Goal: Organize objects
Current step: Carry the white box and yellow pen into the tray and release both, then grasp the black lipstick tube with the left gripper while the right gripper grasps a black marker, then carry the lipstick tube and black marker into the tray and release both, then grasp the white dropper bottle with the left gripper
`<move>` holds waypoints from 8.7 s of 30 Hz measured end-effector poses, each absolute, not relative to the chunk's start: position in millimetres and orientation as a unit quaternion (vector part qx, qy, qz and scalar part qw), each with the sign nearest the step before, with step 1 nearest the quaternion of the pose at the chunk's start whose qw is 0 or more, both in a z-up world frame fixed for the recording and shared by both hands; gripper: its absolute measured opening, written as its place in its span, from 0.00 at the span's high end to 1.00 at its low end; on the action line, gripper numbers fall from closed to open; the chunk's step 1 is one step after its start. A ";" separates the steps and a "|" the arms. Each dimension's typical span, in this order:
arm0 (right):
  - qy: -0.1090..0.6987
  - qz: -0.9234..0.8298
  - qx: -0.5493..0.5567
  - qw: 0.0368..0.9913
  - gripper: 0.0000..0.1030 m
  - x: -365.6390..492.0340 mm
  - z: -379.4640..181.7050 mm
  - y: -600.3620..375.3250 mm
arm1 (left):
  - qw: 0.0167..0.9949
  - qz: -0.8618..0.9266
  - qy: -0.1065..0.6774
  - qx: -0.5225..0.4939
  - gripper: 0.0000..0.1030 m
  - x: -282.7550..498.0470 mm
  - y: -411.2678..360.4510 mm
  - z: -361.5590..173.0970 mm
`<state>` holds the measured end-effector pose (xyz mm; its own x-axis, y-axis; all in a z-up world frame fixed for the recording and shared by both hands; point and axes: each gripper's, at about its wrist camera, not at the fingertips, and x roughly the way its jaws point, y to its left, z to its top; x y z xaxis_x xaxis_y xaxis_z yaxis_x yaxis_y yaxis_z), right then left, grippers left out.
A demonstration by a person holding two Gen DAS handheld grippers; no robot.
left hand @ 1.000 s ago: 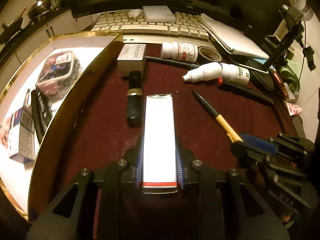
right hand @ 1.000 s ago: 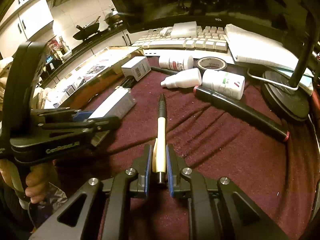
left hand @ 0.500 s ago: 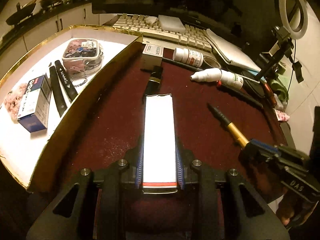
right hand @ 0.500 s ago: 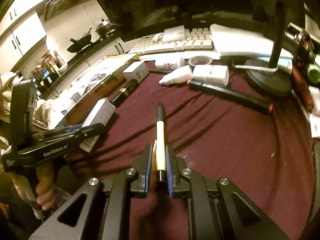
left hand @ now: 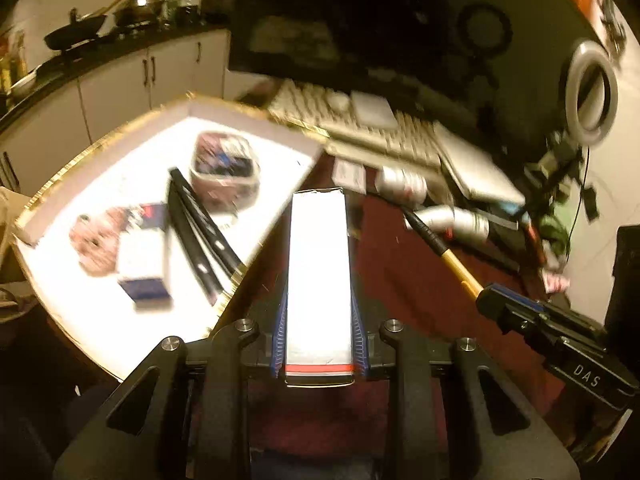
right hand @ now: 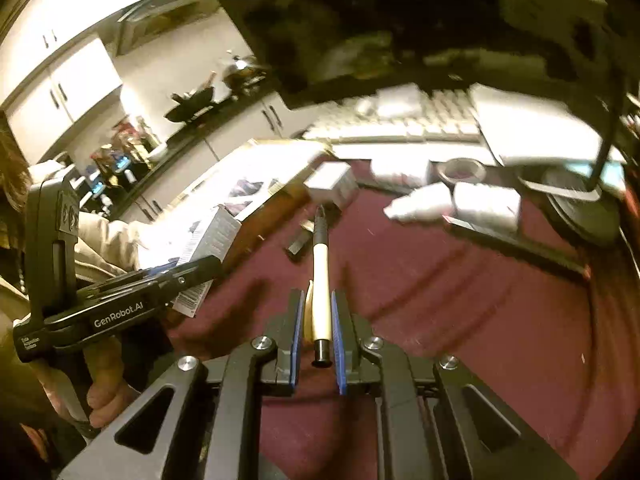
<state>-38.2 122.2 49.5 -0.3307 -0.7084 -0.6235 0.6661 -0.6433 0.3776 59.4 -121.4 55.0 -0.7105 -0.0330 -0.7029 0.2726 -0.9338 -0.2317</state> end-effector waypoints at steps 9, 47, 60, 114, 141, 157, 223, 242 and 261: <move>0.000 -0.802 0.384 0.458 0.88 -56.5 66.1 40.2 | 0.172 -0.902 0.217 0.331 0.74 70.4 -204.7 70.4; 0.041 -0.810 0.433 0.394 0.88 -137.7 25.1 -88.5 | 0.203 -0.840 0.197 0.463 0.74 -61.1 -291.9 38.2; 0.022 -0.800 0.436 0.412 0.85 -137.9 28.2 -87.3 | 0.205 -0.818 0.215 0.493 0.59 -85.1 -305.3 20.4; -0.087 -0.851 0.410 0.315 0.42 -106.3 18.4 204.4 | 0.047 -0.888 0.041 0.455 0.83 -28.1 -53.7 -1.4; 0.016 -0.805 0.478 0.351 0.72 -131.2 -0.1 171.7 | 0.025 -0.871 0.094 0.481 0.83 -31.9 -44.4 0.3; 0.026 -0.819 0.471 0.325 0.86 -101.4 -0.5 154.6 | 0.045 -0.873 0.115 0.472 0.83 -16.4 -50.4 -1.2; -0.042 -0.819 0.414 0.394 0.86 -156.3 28.4 -81.5 | 0.238 -0.840 0.204 0.442 0.83 -74.2 -318.1 21.9; -0.139 -0.820 0.348 0.432 0.29 -117.9 76.4 23.9 | 0.184 -0.924 0.125 0.311 0.30 23.0 -202.7 97.7; -0.169 -0.853 0.395 0.295 0.25 -104.0 5.5 212.4 | -0.013 -0.916 -0.011 0.400 0.30 -78.4 -32.0 36.1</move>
